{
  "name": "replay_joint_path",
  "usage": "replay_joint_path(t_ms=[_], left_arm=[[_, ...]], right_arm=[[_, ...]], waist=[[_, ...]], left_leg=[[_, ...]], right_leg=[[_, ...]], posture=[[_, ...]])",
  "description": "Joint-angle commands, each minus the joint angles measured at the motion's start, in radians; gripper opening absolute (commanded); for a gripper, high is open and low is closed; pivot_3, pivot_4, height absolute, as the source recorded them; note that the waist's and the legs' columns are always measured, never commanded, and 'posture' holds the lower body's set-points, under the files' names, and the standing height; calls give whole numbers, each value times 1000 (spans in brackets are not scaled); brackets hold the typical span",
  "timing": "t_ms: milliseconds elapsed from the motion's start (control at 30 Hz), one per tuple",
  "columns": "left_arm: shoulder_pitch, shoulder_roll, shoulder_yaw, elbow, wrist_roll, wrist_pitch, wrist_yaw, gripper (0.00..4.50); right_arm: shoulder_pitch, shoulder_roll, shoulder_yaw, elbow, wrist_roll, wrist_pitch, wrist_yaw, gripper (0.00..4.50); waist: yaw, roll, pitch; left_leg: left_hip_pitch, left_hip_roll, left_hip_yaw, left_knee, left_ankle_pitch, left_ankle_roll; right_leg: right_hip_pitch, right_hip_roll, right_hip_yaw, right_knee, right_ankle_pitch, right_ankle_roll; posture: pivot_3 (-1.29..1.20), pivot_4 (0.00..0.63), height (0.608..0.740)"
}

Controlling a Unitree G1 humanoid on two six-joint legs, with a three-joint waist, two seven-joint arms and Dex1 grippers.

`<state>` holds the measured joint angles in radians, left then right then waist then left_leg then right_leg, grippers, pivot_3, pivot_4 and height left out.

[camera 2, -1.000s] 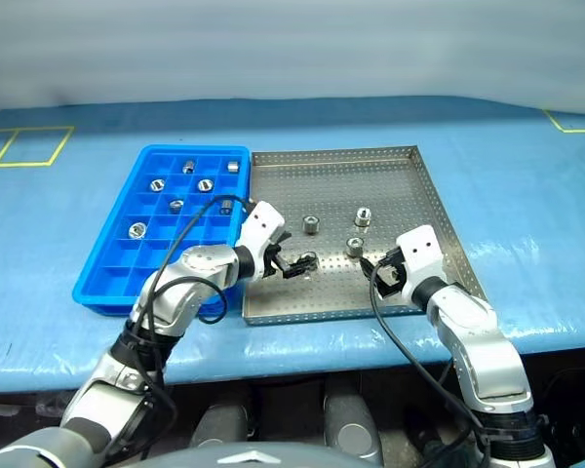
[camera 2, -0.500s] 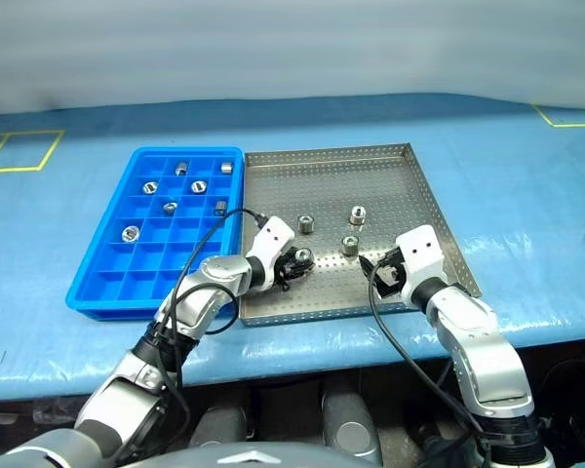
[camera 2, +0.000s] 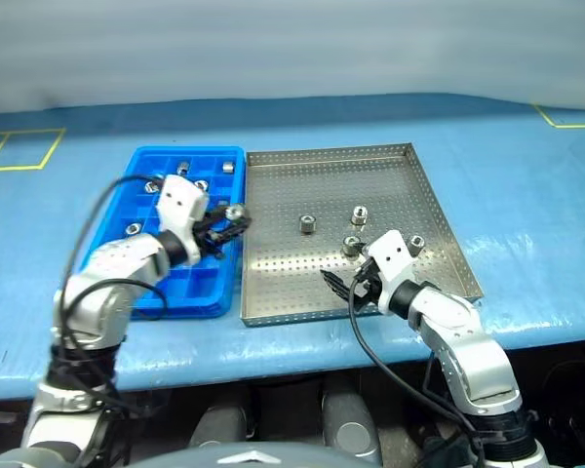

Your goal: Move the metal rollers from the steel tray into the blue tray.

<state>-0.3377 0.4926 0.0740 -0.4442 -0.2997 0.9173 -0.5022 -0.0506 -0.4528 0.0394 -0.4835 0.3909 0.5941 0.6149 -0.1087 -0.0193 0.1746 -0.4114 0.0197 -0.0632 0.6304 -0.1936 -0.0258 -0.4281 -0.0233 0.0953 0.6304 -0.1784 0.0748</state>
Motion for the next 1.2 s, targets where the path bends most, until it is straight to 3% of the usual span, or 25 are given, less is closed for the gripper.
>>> replay_joint_path(t_ms=[33, 200, 567, 700, 767, 833, 1000, 1200], left_arm=[[29, 65, 102, -96, 19, 107, 70, 1801], [122, 118, 161, -118, 85, 194, 170, 1801], [280, 179, 227, -147, 114, 286, 201, 1801], [252, 162, 199, -118, 122, 261, 223, 3128], [182, 84, 223, -129, 52, 229, 203, 3760], [110, -2, 236, -140, -49, 171, 141, 3760], [-72, -136, 31, 7, -73, 49, 86, 3760], [-291, -225, -302, 485, 101, -162, 17, 3760]], right_arm=[[-28, 10, 29, -65, 85, -16, 73, 4500], [-60, 6, 58, -18, 45, -28, 57, 4500], [-75, 5, 57, 6, 8, -34, 18, 4500], [-77, 8, 62, 11, -1, -36, 6, 4500], [-77, 11, 61, 13, -4, -37, -3, 4500], [-75, 14, 59, 16, -10, -38, -14, 4500], [-71, 7, 53, 33, -48, -20, -58, 4500], [-67, -12, 35, 48, -72, 28, -95, 4500]], waist=[[7, -1, 0], [34, -2, 1], [59, -5, 1], [59, -5, 1], [63, -5, 1], [71, -6, 0], [73, -7, -1], [51, -7, -1]], left_leg=[[0, 0, 0, 0, 0, 0], [0, 0, 0, 0, 0, 0], [-1, 0, 1, 0, 0, 0], [0, 0, 1, 0, 0, 0], [0, 0, 1, 0, 0, 0], [-1, 0, 2, 0, 0, 0], [-1, 0, 2, 1, 0, 0], [-1, -1, 2, 1, 0, 0]], right_leg=[[0, 0, 0, 0, 0, 0], [0, 0, 0, -2, 0, 0], [-1, -1, -1, -3, 0, 0], [-1, -1, -1, -3, 0, 0], [-1, -1, -1, -3, 0, 0], [0, -1, -1, -3, 0, 0], [1, -1, -1, -3, 0, 0], [1, -1, 1, -3, 1, 1]], posture=[[23, 150, 740], [55, 150, 740], [48, 150, 740], [40, 150, 740], [31, 150, 740], [21, 150, 740], [-8, 150, 740], [-76, 150, 740]])
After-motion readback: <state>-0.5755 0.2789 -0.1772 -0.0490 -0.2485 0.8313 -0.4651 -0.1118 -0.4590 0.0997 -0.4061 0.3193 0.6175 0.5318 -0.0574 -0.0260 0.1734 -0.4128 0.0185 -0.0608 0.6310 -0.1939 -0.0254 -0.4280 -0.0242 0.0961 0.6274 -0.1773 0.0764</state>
